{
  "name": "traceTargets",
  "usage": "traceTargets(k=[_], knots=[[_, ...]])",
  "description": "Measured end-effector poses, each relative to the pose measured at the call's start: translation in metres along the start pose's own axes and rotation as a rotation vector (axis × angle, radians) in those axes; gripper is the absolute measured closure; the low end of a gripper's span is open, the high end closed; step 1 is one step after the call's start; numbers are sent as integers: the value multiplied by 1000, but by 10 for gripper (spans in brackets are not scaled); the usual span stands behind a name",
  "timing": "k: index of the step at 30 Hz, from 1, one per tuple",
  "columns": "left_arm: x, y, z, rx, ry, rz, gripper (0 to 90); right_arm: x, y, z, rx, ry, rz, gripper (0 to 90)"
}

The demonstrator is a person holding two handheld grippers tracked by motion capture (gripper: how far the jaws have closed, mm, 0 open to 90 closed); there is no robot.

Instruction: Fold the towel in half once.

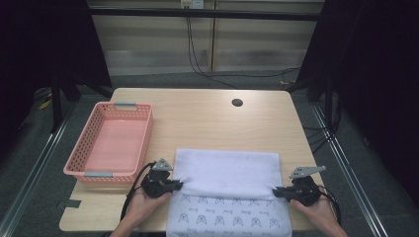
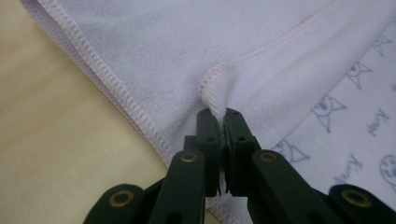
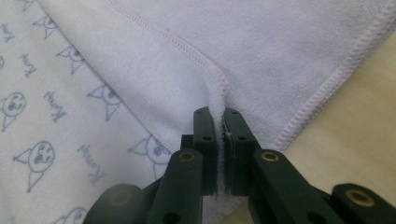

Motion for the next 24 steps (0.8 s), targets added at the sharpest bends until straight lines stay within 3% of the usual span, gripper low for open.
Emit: traceTargets(k=[1,4,5,6,7,11,12,14,16,18,21,23,24], knots=[[-5,3,3,-8,3,11,867,-3,-5,2,18,-2,9,856],[-23,14,14,-13,-1,-10,867,-14,-28,10,42,-20,31,857],[-23,14,14,-13,-1,-10,867,-14,-28,10,42,-20,31,857],[-31,20,20,-29,-20,-24,867,-20,-38,14,52,-24,50,857],[-31,20,20,-29,-20,-24,867,-20,-38,14,52,-24,50,857],[-49,39,30,-47,-48,-55,867,-39,-65,28,75,-51,65,857],[-54,44,32,-61,-47,-49,867,-42,-69,31,80,-46,67,857],[-69,56,42,-76,-77,-76,867,-49,-77,36,93,-51,65,857],[-74,59,46,-77,-94,-95,868,-52,-80,38,93,-56,73,857],[-87,69,51,-101,-73,-93,868,-61,-91,44,102,-47,78,857],[-94,78,54,-104,-75,-97,868,-66,-99,48,105,-63,83,857],[-98,88,55,-97,-83,-112,867,-72,-108,53,101,-81,104,857],[-100,91,56,-113,-93,-101,867,-74,-113,56,98,-90,125,857]])
Point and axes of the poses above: each handheld gripper's, and its own axes: z roughly forward along the jaws, x roughly out of its underside, y roughly to its left, the point moved 5 cm from there along z, roughly forward along the jaws, and after that the axes turned 7 degrees about -z, right-handed, at the moved point
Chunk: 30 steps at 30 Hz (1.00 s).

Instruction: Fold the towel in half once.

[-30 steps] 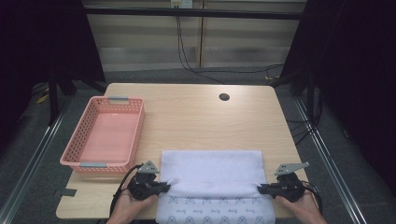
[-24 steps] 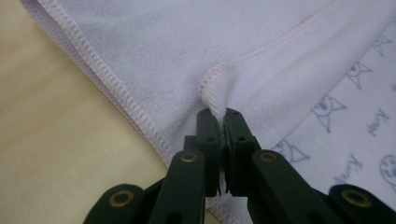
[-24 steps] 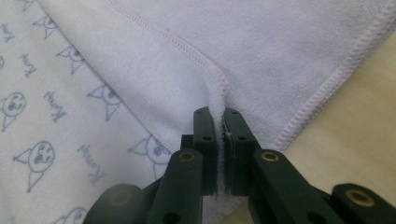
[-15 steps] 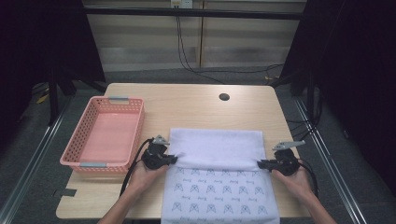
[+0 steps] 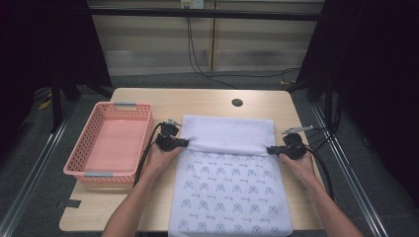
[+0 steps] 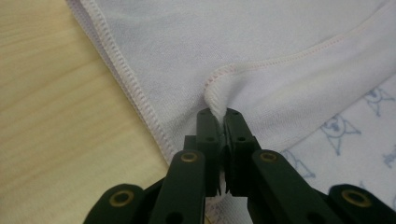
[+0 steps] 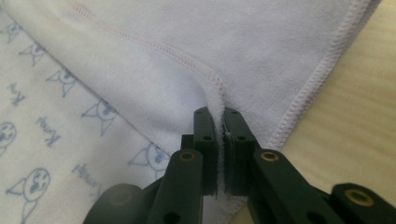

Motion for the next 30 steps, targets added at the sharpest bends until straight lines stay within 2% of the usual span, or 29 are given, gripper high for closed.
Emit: traceTargets(k=[4,5,6,7,8,9,10,12,14,15,16,18,21,22,23,24,26,27,28,29,30], knots=[[-7,9,5,-14,-14,-14,867,-14,-10,12,26,-6,23,858],[-10,10,7,-19,-32,-42,868,-18,-12,15,35,3,15,858],[-15,13,9,-36,-3,-18,868,-28,-17,21,68,29,-13,857],[-15,13,9,-36,-3,-18,868,-28,-17,21,68,29,-13,857],[-18,14,11,-47,-14,-24,868,-37,-22,27,92,43,-16,858],[-20,16,13,-51,-15,-35,868,-37,-22,27,92,43,-16,858],[-25,21,15,-61,-26,-51,867,-44,-27,34,99,34,-4,859],[-27,23,17,-64,-26,-52,868,-47,-30,37,106,33,4,859],[-32,25,20,-102,-24,-25,868,-53,-33,43,125,27,13,858],[-33,25,21,-111,-26,-32,869,-56,-34,45,142,35,-3,857],[-34,25,22,-116,-34,-37,869,-59,-34,47,159,48,3,857],[-35,27,22,-106,-35,-49,870,-58,-34,47,158,48,1,856],[-34,27,21,-83,-29,-68,870,-56,-35,37,121,1,29,859],[-34,25,20,-85,-19,-58,869,-59,-34,24,89,-59,54,860],[-35,21,18,-81,-26,-67,869,-59,-34,24,89,-59,54,860],[-36,16,15,-71,-20,-48,868,-61,-33,18,86,-79,50,861],[-42,4,4,-47,-45,-16,868,-69,-30,4,70,-123,35,861],[-46,-3,-3,-22,-73,-17,867,-73,-29,-3,69,-146,29,861],[-51,-12,-19,3,-104,-7,867,-80,-28,-17,64,-185,23,862],[-51,-12,-19,3,-104,-7,867,-80,-28,-17,64,-185,23,862],[-53,-16,-28,9,-118,4,867,-83,-28,-24,66,-196,13,862]])
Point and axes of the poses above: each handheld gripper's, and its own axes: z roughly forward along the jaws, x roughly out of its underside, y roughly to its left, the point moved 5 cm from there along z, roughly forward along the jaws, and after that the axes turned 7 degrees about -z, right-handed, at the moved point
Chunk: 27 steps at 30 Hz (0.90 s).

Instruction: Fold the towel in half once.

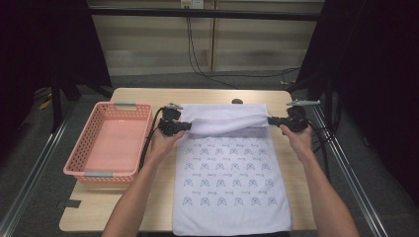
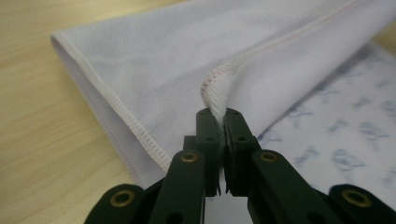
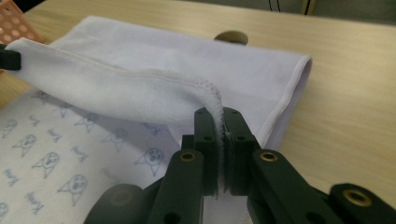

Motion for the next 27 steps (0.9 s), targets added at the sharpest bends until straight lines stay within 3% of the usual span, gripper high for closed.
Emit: traceTargets(k=[1,2,3,9,10,12,14,15,16,19,20,21,23,24,27], knots=[[-3,-4,-9,9,-18,3,867,-7,1,-14,-4,-23,-1,861],[-7,-10,-29,12,-42,43,865,-9,2,-22,-10,-33,-9,861],[-7,-10,-29,12,-42,43,865,-9,2,-22,-10,-33,-9,861],[-1,-26,-74,80,-99,68,865,-8,21,-57,-51,-22,-69,859],[1,-30,-80,86,-100,86,865,-7,28,-70,-62,-35,-81,859],[4,-35,-92,107,-123,118,865,-7,31,-77,-73,-47,-84,859],[7,-38,-104,142,-143,98,865,-4,44,-98,-106,-55,-105,856],[9,-40,-109,150,-152,97,865,-4,44,-98,-106,-55,-105,856],[12,-47,-119,160,-151,110,866,-2,53,-110,-117,-52,-124,856],[14,-57,-132,170,-164,126,867,1,61,-122,-118,-52,-139,857],[15,-63,-138,177,-173,140,867,2,67,-135,-120,-68,-155,857],[16,-67,-144,182,-185,162,867,2,67,-135,-120,-68,-155,857],[19,-73,-156,192,-194,169,868,2,73,-149,-154,-131,-134,858],[22,-76,-162,215,-204,155,868,4,76,-156,-158,-146,-138,859],[42,-83,-171,220,-190,178,868,16,91,-168,-169,-149,-164,859]])
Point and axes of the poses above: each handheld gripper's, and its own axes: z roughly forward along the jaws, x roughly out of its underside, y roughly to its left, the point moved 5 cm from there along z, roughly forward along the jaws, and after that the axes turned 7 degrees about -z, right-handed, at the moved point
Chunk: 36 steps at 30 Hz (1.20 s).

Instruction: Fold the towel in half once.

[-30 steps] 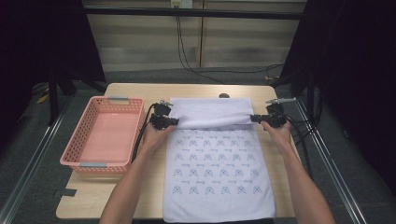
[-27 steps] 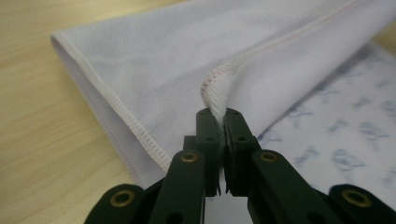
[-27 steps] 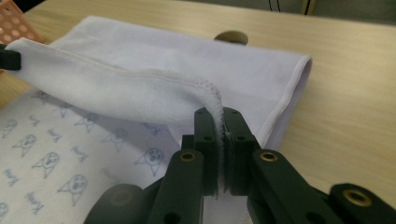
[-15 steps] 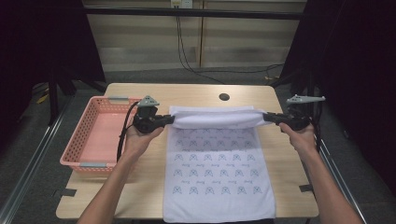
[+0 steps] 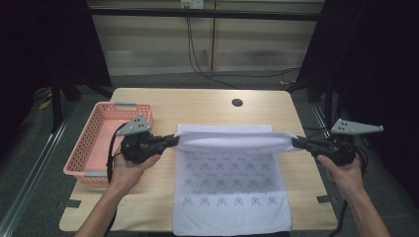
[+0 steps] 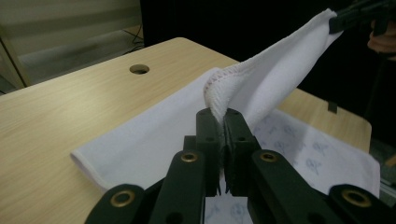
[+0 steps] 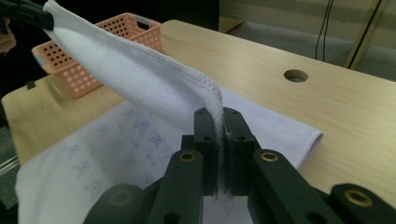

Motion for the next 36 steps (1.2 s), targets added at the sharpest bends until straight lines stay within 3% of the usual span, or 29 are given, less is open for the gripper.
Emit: traceTargets(k=[1,2,5,10,13,16,18,20,22,23,26,28,29,30,31,34,36], knots=[[9,-2,0,8,16,-3,867,12,11,-2,-12,15,-3,859],[21,-4,1,7,39,-5,867,12,11,-2,-12,15,-3,859],[58,-8,9,40,93,-57,865,44,22,3,-26,77,4,857],[113,-15,24,98,217,-101,834,105,32,11,-68,190,68,842],[133,-19,28,110,280,-99,834,125,40,9,-94,218,92,816],[144,-25,26,138,330,-75,822,138,49,6,-118,277,67,784],[149,-27,23,140,349,-64,814,143,54,2,-135,284,64,762],[150,-29,20,181,379,-58,798,146,60,-2,-154,294,49,734],[148,-32,16,228,368,-51,783,143,63,-6,-167,279,56,715],[147,-32,11,240,357,-55,771,141,66,-10,-195,267,34,676],[147,-31,8,267,349,-66,731,142,68,-13,-185,256,51,645],[144,-25,7,248,327,-79,704,142,63,-11,-148,239,63,616],[141,-21,8,245,314,-94,628,138,55,-6,-107,218,84,611],[138,-16,9,228,296,-107,628,138,55,-6,-107,218,84,611],[134,-10,12,197,288,-109,616,132,47,3,-76,210,82,601],[123,8,24,83,280,-133,566,124,40,14,-53,211,60,590],[116,14,35,61,277,-152,537,118,34,28,-43,222,49,570]])
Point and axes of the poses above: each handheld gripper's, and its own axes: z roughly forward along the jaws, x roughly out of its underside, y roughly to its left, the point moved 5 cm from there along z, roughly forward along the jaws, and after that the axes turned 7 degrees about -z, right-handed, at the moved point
